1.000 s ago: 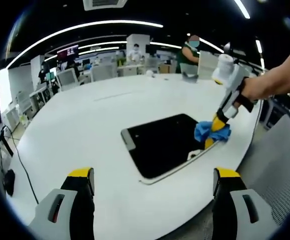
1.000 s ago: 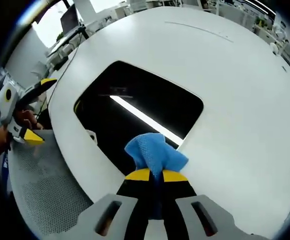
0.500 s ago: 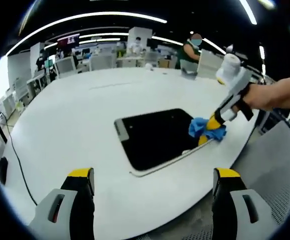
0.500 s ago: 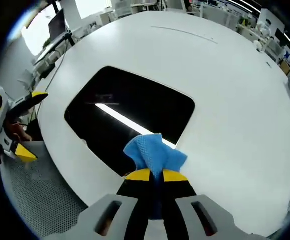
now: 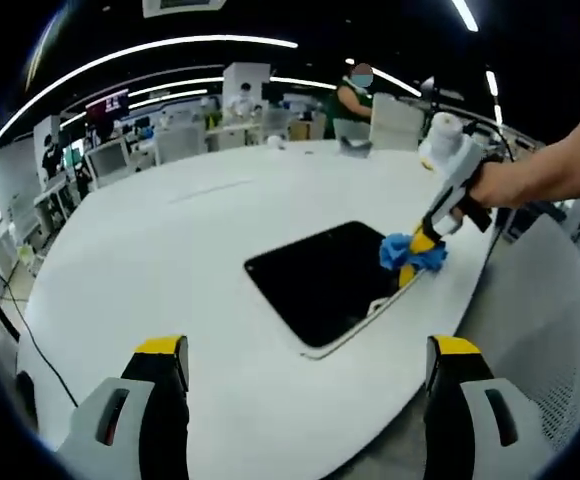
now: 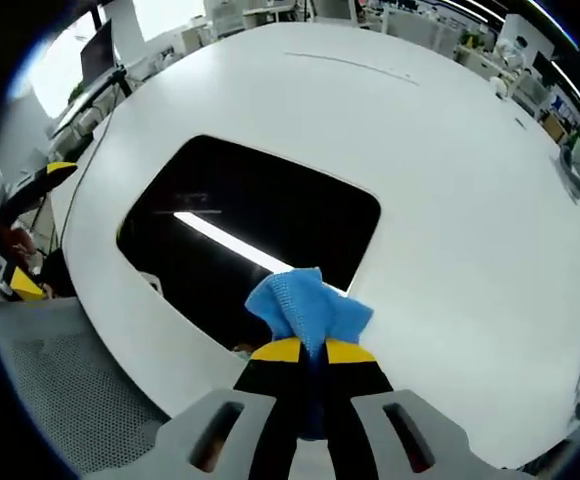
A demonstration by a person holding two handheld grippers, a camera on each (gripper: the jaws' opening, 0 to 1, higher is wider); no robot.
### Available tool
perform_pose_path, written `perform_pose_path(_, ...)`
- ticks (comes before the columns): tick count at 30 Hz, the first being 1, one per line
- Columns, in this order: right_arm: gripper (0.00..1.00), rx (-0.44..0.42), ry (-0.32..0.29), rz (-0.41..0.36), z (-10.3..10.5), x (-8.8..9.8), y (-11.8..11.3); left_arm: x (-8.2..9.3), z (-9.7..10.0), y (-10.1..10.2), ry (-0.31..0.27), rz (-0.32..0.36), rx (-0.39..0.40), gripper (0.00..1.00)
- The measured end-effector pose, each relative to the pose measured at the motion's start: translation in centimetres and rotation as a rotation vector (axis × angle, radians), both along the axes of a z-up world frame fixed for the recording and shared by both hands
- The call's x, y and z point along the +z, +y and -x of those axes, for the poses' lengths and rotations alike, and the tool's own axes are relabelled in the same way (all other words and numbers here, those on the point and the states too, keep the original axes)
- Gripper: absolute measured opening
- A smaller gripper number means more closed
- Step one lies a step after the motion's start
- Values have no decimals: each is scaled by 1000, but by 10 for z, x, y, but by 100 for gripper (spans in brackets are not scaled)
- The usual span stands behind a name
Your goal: Wipe the mirror surface with the cleaning cloth until all visible marks leave the cleaned area.
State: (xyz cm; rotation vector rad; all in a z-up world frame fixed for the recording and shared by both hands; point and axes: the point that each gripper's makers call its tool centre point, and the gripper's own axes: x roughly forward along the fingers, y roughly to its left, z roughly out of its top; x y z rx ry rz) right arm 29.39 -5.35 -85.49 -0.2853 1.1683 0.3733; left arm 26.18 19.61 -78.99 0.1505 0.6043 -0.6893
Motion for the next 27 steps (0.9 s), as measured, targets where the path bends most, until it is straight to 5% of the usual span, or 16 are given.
perform_pose_path(7, 1, -16, 5, 3, 0, -1, 0, 7, -1, 13, -5, 44, 24, 99)
perform_pose_path(10, 1, -21, 2, 1, 0, -1, 1, 20, -5, 17, -63, 79, 37, 99)
perform_pose_path(14, 1, -5, -4, -7, 1, -1, 4, 14, -4, 25, -21, 60, 52, 99)
perform_pose_path(27, 1, 0, -38, -38, 2, 1, 32, 25, -16, 56, -60, 111, 154, 99)
